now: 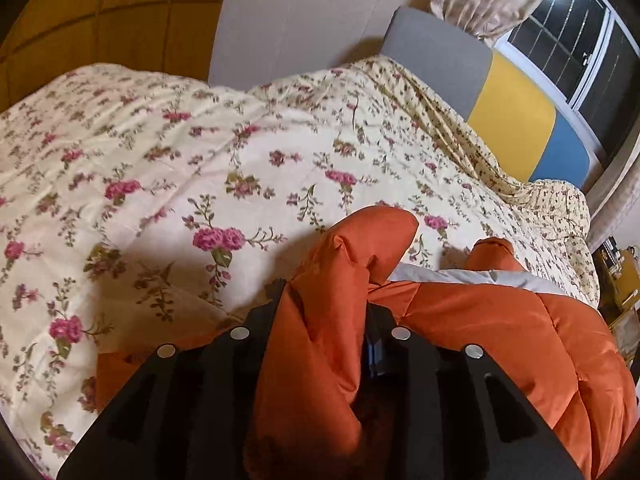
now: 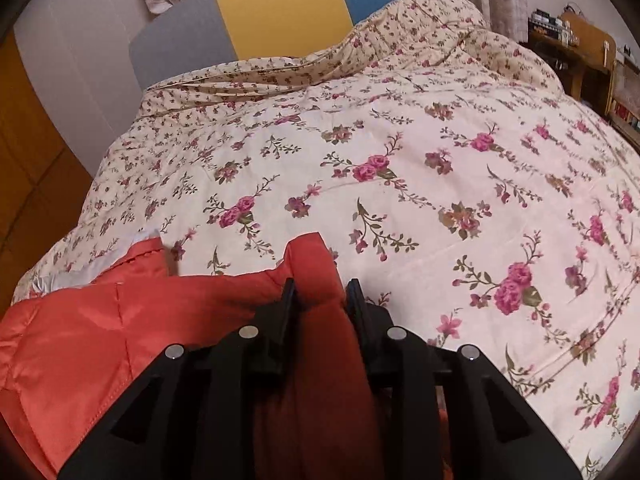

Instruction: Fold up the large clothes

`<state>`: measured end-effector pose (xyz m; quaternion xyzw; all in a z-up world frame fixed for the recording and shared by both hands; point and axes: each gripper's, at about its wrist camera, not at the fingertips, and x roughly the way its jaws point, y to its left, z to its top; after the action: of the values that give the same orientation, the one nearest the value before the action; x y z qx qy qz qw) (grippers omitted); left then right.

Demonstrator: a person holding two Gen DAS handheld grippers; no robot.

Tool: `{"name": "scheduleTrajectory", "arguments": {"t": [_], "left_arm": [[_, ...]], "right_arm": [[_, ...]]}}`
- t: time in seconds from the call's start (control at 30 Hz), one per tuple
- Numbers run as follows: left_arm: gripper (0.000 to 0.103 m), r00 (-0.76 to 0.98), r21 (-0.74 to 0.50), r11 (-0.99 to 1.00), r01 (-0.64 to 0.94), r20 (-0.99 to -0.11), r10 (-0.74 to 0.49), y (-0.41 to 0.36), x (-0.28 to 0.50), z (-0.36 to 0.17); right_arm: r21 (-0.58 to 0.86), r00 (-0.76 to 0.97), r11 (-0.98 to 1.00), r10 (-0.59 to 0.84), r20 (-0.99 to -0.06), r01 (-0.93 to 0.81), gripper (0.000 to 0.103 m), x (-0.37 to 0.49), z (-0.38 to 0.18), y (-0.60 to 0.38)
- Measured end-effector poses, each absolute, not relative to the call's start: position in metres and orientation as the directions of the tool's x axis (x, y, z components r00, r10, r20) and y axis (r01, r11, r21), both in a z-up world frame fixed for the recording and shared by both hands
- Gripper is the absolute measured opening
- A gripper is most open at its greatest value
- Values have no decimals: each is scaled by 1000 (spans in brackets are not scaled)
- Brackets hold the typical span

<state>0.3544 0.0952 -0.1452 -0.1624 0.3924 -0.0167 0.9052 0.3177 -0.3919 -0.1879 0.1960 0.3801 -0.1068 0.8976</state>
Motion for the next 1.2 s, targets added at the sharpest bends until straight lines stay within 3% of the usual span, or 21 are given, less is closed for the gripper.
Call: {"name": "scheduleTrajectory", "arguments": {"t": [0.13, 0.2, 0.27, 0.3, 0.37, 0.53, 0.67, 0.73, 0.8, 1.07, 1.2], "left_arm": [[34, 691, -319, 943, -97, -704, -167, 97, 350, -141], [42, 708, -315, 943, -109, -690, -149, 100, 335, -129], [65, 766, -317, 942, -110, -631, -122, 102, 310, -110], [68, 807, -317, 942, -113, -582, -99, 103, 291, -99], [69, 852, -320, 945, -63, -510, -116, 100, 261, -80], [69, 852, -265, 958, 112, -470, -229, 59, 216, -62], [69, 812, -45, 975, 218, -545, -207, -8, 226, -75], [69, 794, 83, 969, 231, -592, -139, -34, 246, -90], [69, 788, 128, 963, 236, -605, -113, -45, 262, -102], [71, 743, -85, 976, 198, -637, -206, -22, 305, -132], [71, 728, -110, 972, 206, -647, -227, -23, 306, -137]], "right_arm": [[277, 696, 900, -39, -717, 336, 27, 315, -188, -394], [311, 715, 893, -18, -699, 326, 45, 310, -184, -396], [372, 762, 877, 10, -647, 304, 48, 297, -174, -403], [386, 786, 873, 7, -619, 297, 48, 287, -165, -405], [390, 809, 881, 13, -588, 269, 48, 269, -149, -400], [366, 853, 928, 139, -503, 65, 48, 221, -114, -354], [207, 801, 975, 183, -570, -75, 47, 225, -121, -295], [131, 784, 988, 141, -605, -77, 47, 239, -133, -276], [119, 772, 992, 112, -625, -47, 47, 257, -143, -271], [152, 767, 988, 103, -634, -7, 46, 289, -164, -279], [177, 764, 984, 127, -633, -17, 46, 296, -169, -285]]}}
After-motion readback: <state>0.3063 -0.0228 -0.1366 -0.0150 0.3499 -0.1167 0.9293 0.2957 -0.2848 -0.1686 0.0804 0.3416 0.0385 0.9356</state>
